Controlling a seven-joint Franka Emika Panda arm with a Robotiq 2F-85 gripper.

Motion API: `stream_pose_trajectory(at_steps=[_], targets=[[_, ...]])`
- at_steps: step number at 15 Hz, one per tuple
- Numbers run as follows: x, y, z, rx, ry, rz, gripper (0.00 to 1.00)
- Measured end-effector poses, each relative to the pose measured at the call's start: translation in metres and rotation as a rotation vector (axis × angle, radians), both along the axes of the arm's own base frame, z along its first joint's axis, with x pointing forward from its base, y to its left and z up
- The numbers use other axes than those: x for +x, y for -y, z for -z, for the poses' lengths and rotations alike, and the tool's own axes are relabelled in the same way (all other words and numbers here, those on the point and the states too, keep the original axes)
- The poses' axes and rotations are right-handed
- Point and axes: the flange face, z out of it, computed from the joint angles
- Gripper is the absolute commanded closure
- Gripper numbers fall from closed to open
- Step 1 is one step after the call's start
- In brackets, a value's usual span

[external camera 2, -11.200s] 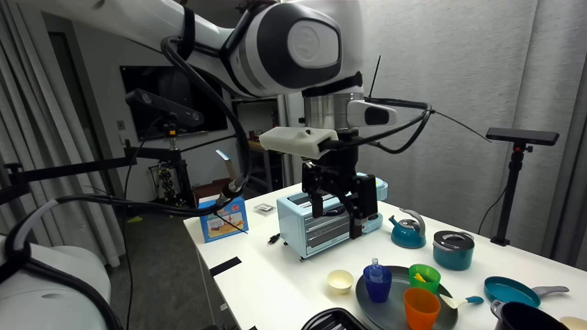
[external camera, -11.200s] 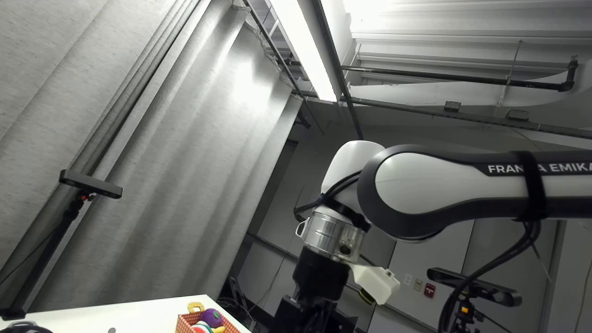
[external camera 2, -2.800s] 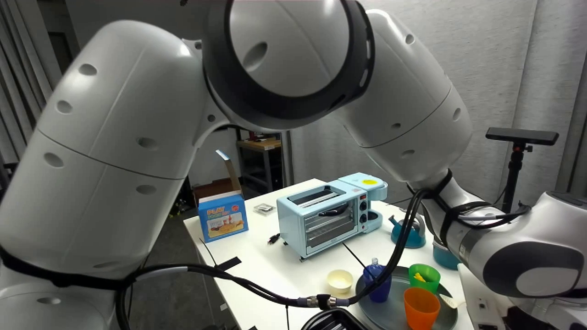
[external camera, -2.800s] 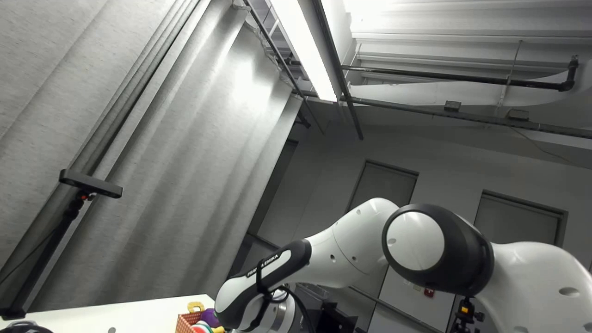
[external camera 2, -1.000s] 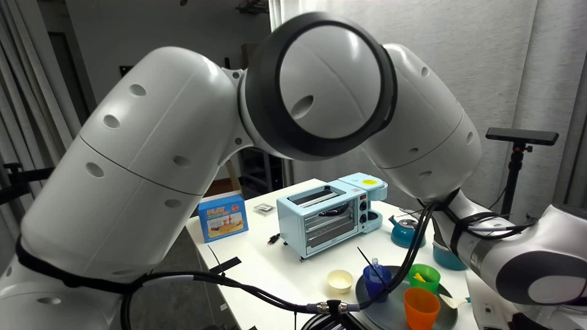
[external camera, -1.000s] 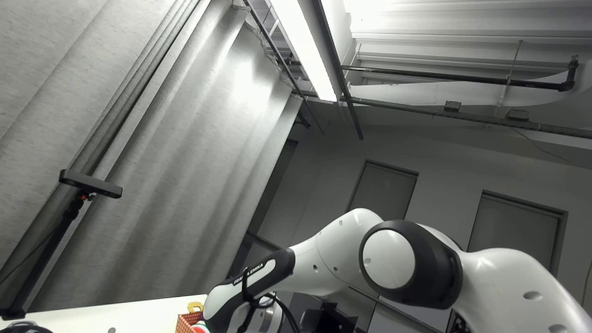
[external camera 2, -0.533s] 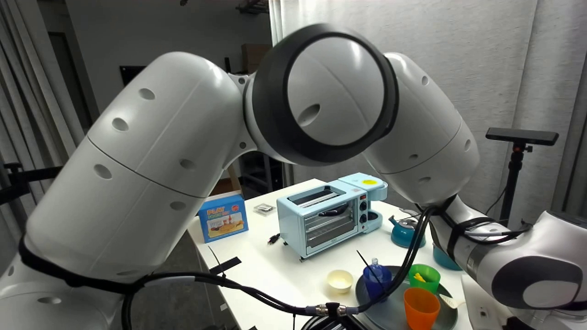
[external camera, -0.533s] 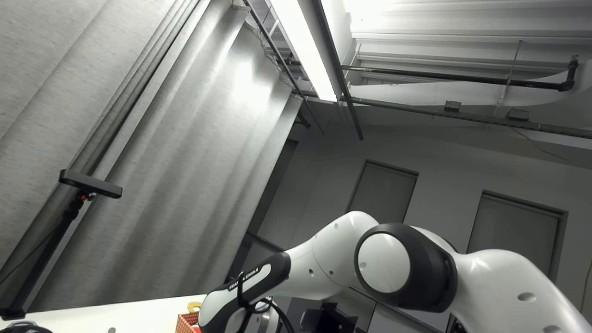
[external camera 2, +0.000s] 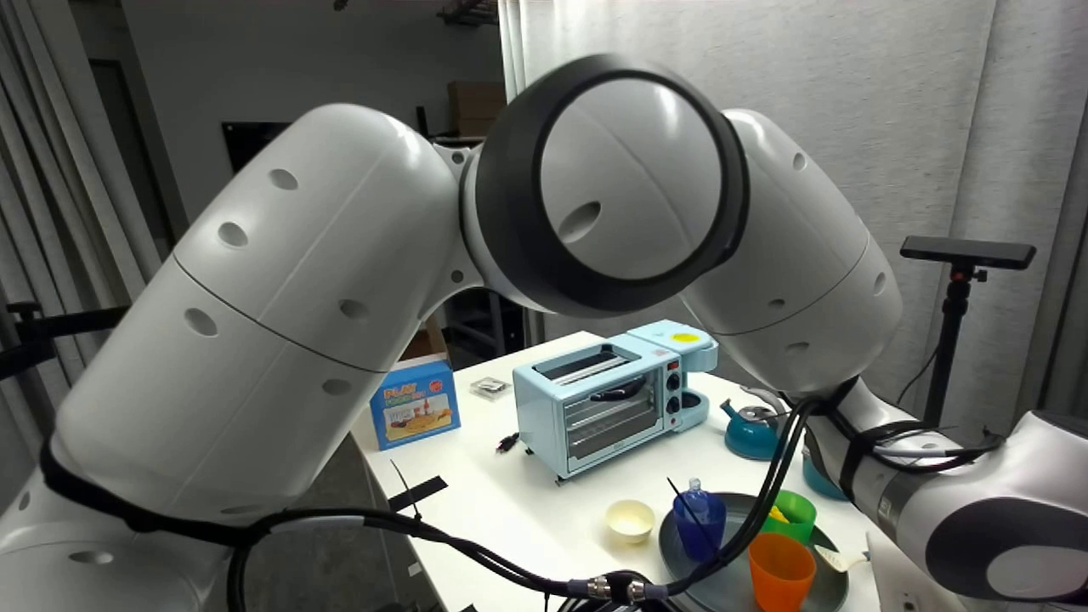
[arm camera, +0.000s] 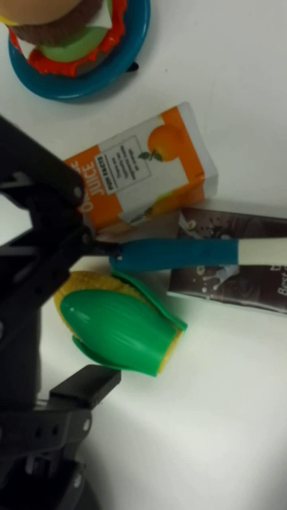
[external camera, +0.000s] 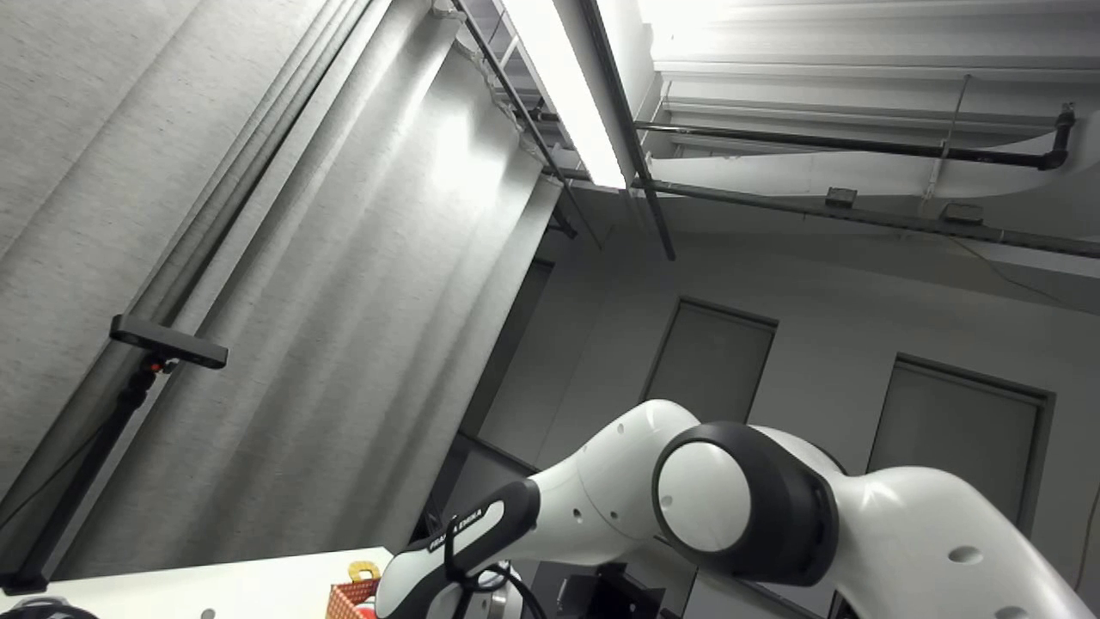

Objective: Put a plush toy in the black pot

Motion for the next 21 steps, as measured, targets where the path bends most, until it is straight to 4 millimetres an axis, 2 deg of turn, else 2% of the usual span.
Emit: stream_pose_trajectory(at_steps=[2, 3, 7, 10, 12, 16, 19, 21], targets=[[-0.002, 0.005, -0.001, -0.006, -0.001, 0.006, 0.76], [-0.002, 0.007, -0.001, -0.008, -0.002, 0.008, 0.80], [-0.004, 0.011, -0.003, -0.022, -0.005, 0.002, 0.80], [0.001, 0.003, -0.011, -0.049, -0.010, -0.046, 0.80], [0.006, -0.006, -0.026, -0.086, -0.009, -0.085, 0.80], [0.020, -0.018, -0.076, -0.190, 0.019, -0.142, 0.80], [0.025, -0.016, -0.110, -0.267, 0.036, -0.173, 0.80], [0.024, -0.010, -0.124, -0.302, 0.032, -0.190, 0.80]])
